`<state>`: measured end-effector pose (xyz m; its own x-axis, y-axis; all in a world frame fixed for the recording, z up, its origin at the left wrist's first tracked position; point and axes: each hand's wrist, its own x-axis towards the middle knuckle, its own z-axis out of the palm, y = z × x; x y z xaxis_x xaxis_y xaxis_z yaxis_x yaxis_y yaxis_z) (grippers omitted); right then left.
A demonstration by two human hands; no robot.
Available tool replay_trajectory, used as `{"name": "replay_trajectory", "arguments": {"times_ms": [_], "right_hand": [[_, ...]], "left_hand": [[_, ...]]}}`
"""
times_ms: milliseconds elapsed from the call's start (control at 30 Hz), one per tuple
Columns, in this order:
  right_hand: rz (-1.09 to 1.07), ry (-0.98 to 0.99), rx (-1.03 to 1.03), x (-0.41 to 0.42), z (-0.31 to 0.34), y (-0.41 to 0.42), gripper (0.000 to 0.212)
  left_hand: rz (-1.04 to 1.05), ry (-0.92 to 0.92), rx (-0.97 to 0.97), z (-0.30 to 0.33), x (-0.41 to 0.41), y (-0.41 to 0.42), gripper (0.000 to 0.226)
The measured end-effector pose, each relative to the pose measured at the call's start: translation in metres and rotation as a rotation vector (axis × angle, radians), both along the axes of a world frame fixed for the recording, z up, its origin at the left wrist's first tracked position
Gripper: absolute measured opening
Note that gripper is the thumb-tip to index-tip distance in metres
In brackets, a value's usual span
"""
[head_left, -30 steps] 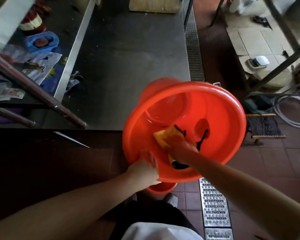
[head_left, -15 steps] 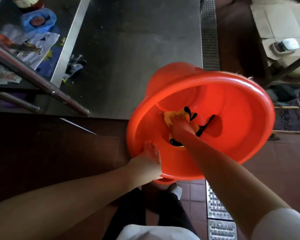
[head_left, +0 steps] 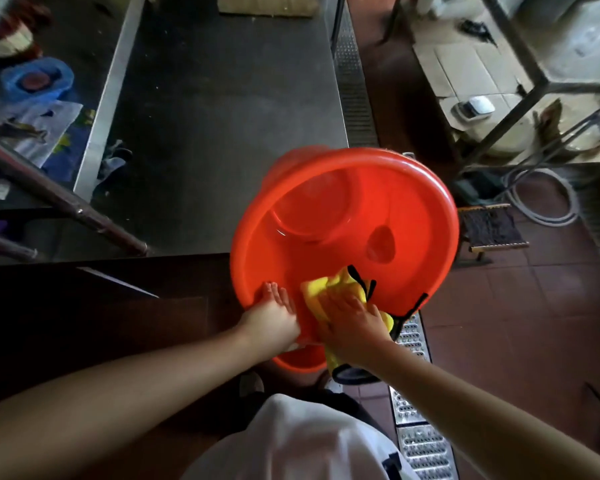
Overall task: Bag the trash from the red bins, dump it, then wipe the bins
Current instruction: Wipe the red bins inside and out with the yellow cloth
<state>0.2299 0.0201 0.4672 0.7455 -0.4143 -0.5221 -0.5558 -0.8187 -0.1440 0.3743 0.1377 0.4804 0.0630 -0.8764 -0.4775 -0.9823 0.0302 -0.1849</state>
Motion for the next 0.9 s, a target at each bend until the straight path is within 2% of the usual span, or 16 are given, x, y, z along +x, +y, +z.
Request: {"name": "replay_trajectory", "arguments": {"times_ms": [100, 367, 433, 500, 633, 767, 900], "right_hand": [[0.011, -0.008, -0.017, 0.0, 0.003, -0.001, 0.06], [-0.012, 0.07, 0.001, 0.051, -0.027, -0.039, 0.056], [-0.031, 0.094, 0.02, 0.069, -0.039, -0.053, 0.054], [-0.076, 0.096, 0.056, 0.087, -0.054, -0.065, 0.052], [-0.07, 0.065, 0.078, 0.119, -0.085, -0.084, 0.048], [-0.007, 0.026, 0.017, 0.134, -0.101, -0.092, 0.046], [-0.032, 0.056, 0.057, 0.13, -0.094, -0.094, 0.049]], "left_hand": [[-0.025, -0.009, -0.054, 0.001, 0.002, 0.0, 0.09], [-0.023, -0.037, -0.017, 0.013, -0.003, -0.001, 0.086], [-0.059, -0.088, -0.001, 0.02, -0.005, 0.0, 0.08], [-0.114, -0.076, -0.069, 0.022, -0.003, 0.0, 0.068], [-0.089, -0.125, -0.08, 0.011, 0.0, 0.001, 0.062], [-0.142, -0.224, -0.096, 0.007, -0.003, 0.003, 0.074], [-0.17, -0.224, -0.107, 0.009, -0.003, 0.003, 0.085]]}}
